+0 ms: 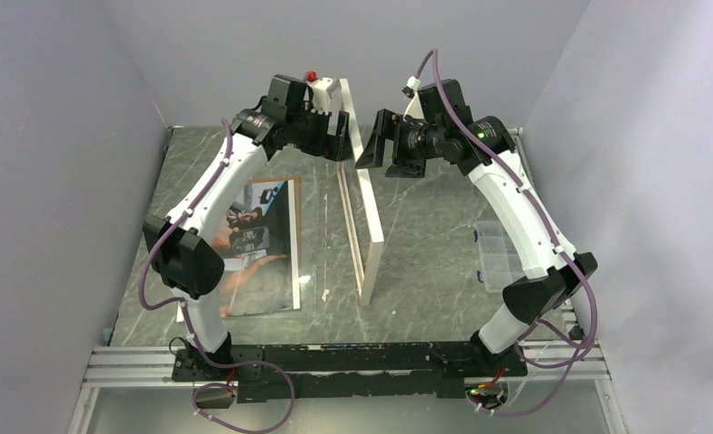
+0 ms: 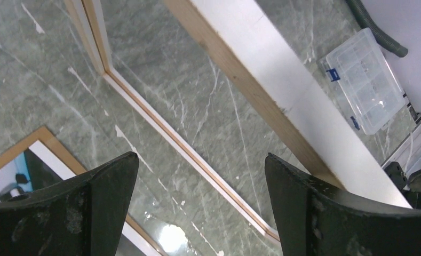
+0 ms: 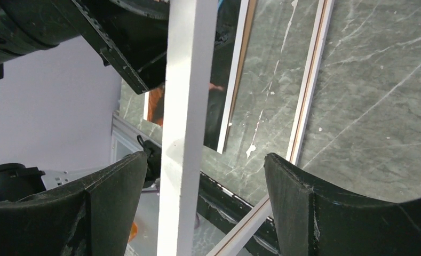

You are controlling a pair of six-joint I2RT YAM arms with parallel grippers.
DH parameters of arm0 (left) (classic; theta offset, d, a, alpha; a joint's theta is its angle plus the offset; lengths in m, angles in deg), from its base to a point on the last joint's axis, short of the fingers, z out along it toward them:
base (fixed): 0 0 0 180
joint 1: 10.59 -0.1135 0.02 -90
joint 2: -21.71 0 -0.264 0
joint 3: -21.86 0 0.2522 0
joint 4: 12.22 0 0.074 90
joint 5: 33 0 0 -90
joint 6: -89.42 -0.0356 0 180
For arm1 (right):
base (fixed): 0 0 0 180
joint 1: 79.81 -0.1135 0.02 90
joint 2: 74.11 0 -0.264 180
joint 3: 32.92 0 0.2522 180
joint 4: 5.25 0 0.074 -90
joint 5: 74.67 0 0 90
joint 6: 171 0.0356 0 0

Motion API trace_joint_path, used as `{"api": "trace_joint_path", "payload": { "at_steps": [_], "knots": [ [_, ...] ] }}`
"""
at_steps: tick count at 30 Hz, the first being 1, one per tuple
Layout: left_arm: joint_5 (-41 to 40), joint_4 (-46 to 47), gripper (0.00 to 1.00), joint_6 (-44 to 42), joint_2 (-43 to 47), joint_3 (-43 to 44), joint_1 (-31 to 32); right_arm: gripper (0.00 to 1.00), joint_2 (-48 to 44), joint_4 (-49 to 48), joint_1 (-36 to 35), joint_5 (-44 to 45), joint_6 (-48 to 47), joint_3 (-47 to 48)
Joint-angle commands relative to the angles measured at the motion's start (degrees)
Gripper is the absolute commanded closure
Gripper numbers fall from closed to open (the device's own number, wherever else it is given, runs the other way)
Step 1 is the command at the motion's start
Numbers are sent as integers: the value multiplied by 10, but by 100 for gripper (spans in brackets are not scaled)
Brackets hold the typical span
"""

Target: Put the photo into the frame

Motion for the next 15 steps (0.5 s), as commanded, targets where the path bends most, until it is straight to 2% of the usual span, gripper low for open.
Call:
{"api": "trace_joint_path", "payload": {
  "at_steps": [1, 7, 10, 15],
  "knots": [
    [-6, 8, 6, -2, -24, 58, 15, 15, -7, -2, -1, 7, -12, 20],
    [-6, -4, 6, -11, -49, 84, 19, 16, -8, 8, -4, 17, -17, 16],
    [-12, -2, 6, -16, -48, 76, 20, 20, 2, 27, -4, 35, -28, 24],
    [-40, -12, 6, -34, -27, 44, 15, 29, 10, 73, -3, 114, -58, 38]
  ]
}}
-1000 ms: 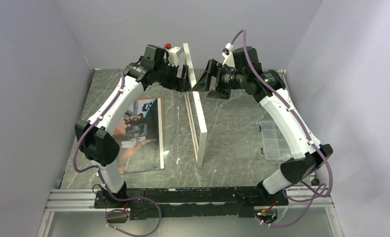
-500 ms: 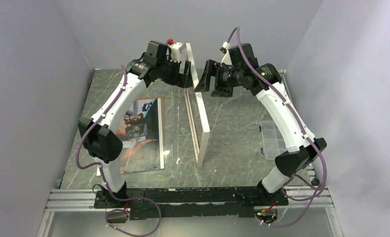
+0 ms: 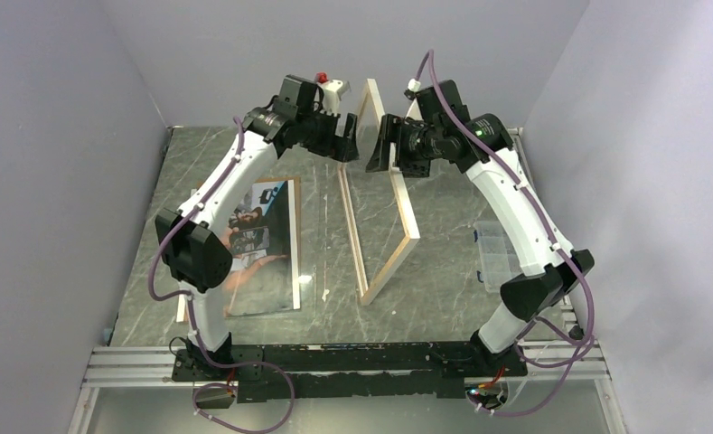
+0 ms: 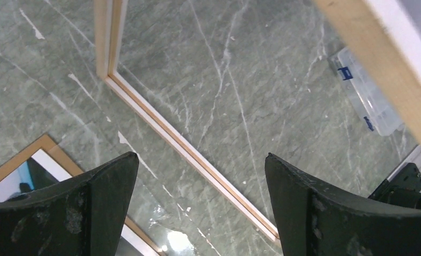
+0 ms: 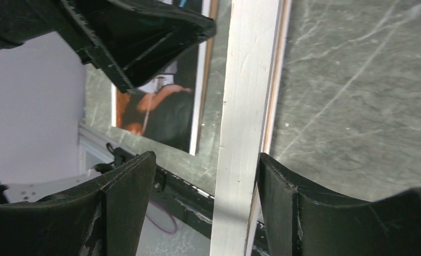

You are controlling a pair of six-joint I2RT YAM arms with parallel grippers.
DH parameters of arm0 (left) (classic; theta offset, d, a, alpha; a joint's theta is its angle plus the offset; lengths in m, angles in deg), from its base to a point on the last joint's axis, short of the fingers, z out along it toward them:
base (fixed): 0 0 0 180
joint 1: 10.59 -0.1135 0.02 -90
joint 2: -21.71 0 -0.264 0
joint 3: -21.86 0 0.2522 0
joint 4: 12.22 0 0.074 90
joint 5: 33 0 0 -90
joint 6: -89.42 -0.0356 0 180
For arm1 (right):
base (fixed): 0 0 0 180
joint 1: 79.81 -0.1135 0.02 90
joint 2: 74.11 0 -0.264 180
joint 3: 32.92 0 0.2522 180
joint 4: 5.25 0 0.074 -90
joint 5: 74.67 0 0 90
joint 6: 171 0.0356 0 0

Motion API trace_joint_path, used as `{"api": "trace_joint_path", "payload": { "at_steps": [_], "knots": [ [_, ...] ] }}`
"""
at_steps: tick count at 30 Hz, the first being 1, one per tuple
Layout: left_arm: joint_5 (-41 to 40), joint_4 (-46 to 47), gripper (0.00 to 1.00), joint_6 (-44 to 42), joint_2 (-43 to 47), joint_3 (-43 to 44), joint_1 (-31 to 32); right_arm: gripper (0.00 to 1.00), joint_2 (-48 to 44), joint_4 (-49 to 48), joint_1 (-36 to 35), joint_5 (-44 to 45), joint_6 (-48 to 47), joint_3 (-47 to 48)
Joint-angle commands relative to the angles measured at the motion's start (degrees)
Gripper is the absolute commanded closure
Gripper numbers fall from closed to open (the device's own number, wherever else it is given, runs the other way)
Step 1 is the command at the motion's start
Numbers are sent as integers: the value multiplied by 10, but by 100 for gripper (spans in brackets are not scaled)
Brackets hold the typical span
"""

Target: Put the photo into the frame

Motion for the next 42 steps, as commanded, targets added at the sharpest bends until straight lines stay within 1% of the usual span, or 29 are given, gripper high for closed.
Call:
{"api": "trace_joint_path", "payload": {
  "at_steps": [1, 3, 6, 8, 9, 12, 14, 16, 20, 24, 28, 36, 42],
  "knots": [
    [-30, -1, 6, -26, 34, -35, -8, 32, -7, 37, 1, 84, -34, 13],
    [-30, 7, 6, -28, 59, -72, -22, 39, -24, 33, 5, 106, -40, -20],
    [-23, 14, 6, -37, 91, -127, -49, 55, -42, 35, 9, 135, -53, -55],
    [-24, 16, 6, -51, 107, -166, -64, 62, -59, 33, 11, 149, -59, -82],
    [-27, 19, 6, -56, 114, -189, -68, 64, -67, 28, 11, 153, -64, -97],
    [-45, 37, 6, -77, 136, -257, -73, 65, -89, 17, 13, 153, -79, -150],
    [-55, 49, 6, -83, 144, -295, -73, 67, -99, 6, 14, 170, -89, -189],
    [-57, 53, 6, -84, 144, -322, -73, 72, -110, -6, 17, 188, -83, -243],
    [-56, 47, 6, -108, 142, -346, -73, 75, -144, -50, 20, 198, -67, -331],
    [-59, 55, 6, -119, 146, -369, -73, 77, -161, -69, 26, 220, -65, -385],
    [-69, 68, 6, -129, 142, -390, -72, 77, -166, -86, 33, 232, -67, -420],
    [-91, 72, 6, -149, 140, -409, -73, 78, -153, -158, 34, 240, -69, -497],
    [-96, 77, 6, -158, 142, -421, -73, 79, -114, -185, 36, 241, -88, -502]
  ]
}}
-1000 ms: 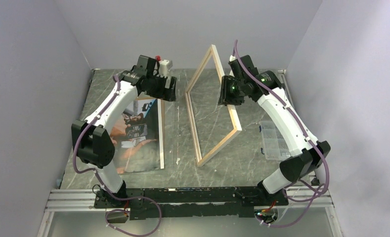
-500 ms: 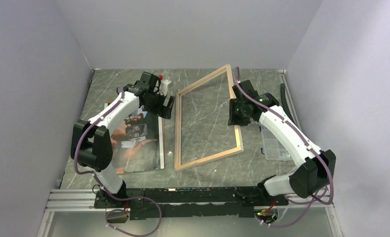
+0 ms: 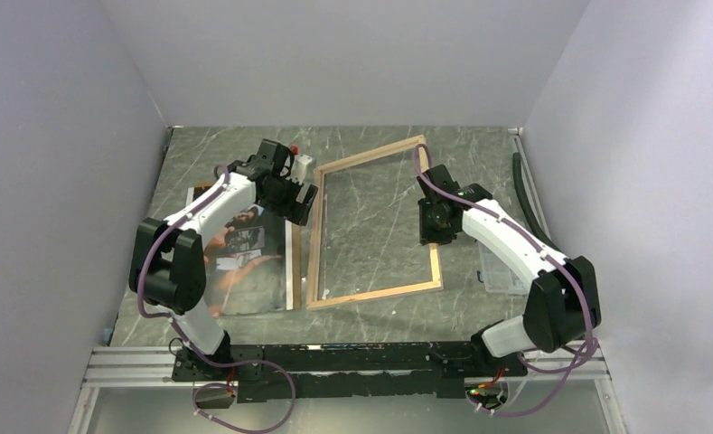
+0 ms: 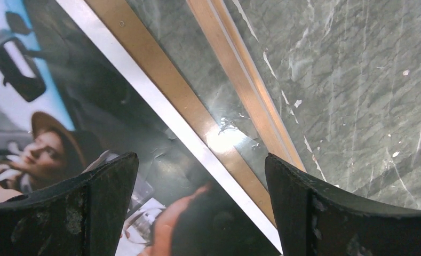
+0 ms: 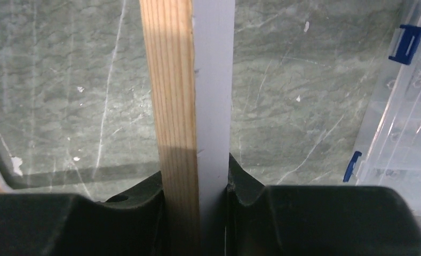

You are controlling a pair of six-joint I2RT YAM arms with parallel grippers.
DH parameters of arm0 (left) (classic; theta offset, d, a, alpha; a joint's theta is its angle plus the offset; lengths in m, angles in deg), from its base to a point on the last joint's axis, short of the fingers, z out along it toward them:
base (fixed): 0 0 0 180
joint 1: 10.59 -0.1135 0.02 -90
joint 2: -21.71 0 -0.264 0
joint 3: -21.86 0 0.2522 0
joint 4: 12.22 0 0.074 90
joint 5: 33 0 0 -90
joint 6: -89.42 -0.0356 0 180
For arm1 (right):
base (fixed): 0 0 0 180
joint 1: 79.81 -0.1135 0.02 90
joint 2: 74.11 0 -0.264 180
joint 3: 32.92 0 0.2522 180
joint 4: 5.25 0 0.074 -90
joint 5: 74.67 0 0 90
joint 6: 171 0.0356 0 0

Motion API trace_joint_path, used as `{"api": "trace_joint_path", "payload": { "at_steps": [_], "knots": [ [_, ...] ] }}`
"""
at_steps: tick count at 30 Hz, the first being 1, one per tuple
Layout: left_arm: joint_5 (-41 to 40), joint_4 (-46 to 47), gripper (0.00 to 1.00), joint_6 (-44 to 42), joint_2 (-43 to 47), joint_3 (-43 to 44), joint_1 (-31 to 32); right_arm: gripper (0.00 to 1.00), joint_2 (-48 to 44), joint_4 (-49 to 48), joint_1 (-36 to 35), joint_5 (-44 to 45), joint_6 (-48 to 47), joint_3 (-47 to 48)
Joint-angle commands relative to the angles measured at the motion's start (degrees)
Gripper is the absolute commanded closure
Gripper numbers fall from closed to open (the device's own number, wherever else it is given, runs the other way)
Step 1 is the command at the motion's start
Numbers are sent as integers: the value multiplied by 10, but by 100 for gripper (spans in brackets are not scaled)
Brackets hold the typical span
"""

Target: Put the photo into the frame

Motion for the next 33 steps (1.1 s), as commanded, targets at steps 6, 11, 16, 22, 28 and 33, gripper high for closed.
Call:
{"api": "trace_joint_path", "payload": {
  "at_steps": [6, 11, 16, 22, 28, 33],
  "knots": [
    [-14, 26, 6, -17, 2, -14, 1, 79, 62, -48, 3, 43, -26, 11],
    [-17, 43, 7, -25, -6, -31, 2, 78, 74, -29, 31, 103, -21, 5],
    [-48, 87, 9, -40, -34, -50, 17, 73, 113, -12, 36, 127, -25, 16],
    [-77, 114, 11, -52, -77, -48, 49, 68, 143, -21, 36, 145, -33, 7],
    [-89, 128, 12, -57, -95, -50, 70, 60, 154, -25, 36, 147, -30, -1],
    [-83, 132, 13, -58, -90, -58, 75, 50, 151, -26, 36, 150, -16, 0]
  ]
}}
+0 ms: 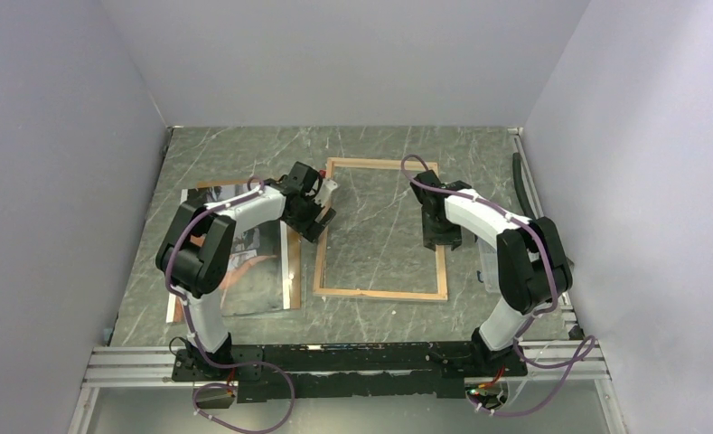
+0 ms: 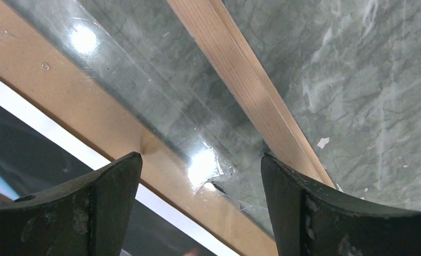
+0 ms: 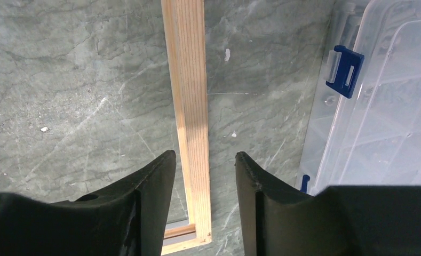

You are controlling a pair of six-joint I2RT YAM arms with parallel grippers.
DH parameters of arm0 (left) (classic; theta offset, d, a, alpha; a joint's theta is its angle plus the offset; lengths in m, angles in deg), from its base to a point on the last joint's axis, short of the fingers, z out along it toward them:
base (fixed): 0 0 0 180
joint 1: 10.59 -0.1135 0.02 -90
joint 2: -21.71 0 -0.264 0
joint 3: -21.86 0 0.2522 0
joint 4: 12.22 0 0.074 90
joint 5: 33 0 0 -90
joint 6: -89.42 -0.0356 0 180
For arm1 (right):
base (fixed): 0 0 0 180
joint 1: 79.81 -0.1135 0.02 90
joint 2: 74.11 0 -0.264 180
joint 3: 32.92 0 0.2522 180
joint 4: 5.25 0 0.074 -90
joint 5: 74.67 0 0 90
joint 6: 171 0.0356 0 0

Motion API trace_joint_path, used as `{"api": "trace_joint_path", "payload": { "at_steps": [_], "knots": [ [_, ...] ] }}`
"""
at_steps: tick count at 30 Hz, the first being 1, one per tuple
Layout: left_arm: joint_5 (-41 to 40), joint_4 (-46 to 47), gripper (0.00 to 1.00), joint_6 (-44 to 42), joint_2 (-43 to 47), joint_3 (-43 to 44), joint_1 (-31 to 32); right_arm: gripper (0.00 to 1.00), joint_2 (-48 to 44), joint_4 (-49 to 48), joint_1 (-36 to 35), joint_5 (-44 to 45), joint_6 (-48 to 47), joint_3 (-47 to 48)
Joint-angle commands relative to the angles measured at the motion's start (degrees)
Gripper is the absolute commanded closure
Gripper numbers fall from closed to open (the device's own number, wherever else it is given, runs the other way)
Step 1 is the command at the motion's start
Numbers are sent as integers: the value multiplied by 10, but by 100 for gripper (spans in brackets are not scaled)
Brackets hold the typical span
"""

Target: Put the photo into the frame

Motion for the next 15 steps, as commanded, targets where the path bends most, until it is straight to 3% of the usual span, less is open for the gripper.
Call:
{"api": "trace_joint_path", "payload": {
  "at_steps": [1, 6, 15],
  "knots": [
    [-2, 21, 13, -9, 5, -9, 5, 47, -10, 1, 2, 26, 15, 3],
    [10, 26, 13, -6, 6, -13, 17, 33, -62, -15, 2, 13, 44, 3],
    [30, -21, 13, 5, 19, 19, 47, 28, -163, -86, 1, -80, 77, -41]
  ]
}}
